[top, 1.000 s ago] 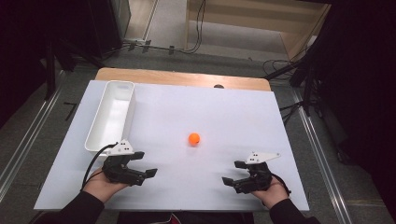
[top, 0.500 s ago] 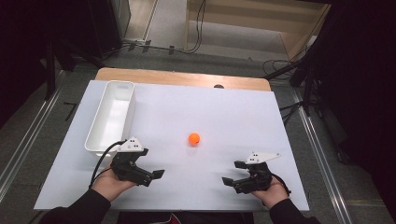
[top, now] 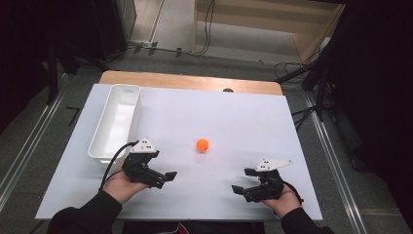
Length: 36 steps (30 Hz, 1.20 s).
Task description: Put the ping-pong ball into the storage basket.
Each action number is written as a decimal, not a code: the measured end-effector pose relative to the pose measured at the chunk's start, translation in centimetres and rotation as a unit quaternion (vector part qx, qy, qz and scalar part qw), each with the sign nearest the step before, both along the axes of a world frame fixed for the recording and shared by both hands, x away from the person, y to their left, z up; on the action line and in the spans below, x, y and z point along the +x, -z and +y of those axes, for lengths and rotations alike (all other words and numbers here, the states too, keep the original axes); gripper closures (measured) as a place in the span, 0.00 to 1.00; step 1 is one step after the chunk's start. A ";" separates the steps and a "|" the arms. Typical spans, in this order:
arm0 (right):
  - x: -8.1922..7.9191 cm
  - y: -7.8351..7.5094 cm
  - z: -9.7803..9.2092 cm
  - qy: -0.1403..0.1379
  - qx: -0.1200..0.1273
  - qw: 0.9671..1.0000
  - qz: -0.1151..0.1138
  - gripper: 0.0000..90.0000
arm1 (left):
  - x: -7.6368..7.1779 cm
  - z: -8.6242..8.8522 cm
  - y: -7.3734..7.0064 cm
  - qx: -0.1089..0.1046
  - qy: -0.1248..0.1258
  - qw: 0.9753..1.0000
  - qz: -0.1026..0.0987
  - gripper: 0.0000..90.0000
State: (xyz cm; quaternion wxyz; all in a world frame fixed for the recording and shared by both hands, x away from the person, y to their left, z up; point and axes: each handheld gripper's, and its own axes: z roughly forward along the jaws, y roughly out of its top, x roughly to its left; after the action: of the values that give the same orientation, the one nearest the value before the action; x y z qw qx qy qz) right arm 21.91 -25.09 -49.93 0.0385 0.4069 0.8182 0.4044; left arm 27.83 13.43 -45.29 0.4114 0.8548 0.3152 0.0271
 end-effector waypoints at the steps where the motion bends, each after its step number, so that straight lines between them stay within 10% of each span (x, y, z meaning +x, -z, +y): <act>1: 0.0 0.0 0.0 0.001 0.000 1.000 0.001 0.15 | 0.1 -0.1 0.0 0.002 0.000 1.000 0.000 0.00; 36: 0.0 0.1 0.1 0.005 -0.003 1.000 0.000 0.15 | 3.1 -3.1 -1.0 0.007 0.000 1.000 -0.017 0.00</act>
State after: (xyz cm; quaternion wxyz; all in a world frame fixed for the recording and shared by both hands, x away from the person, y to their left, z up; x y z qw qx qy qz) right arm 21.95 -24.96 -50.02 0.0418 0.4111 0.8171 0.4020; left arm 30.94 10.28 -44.32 0.4109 0.8570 0.3080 0.0434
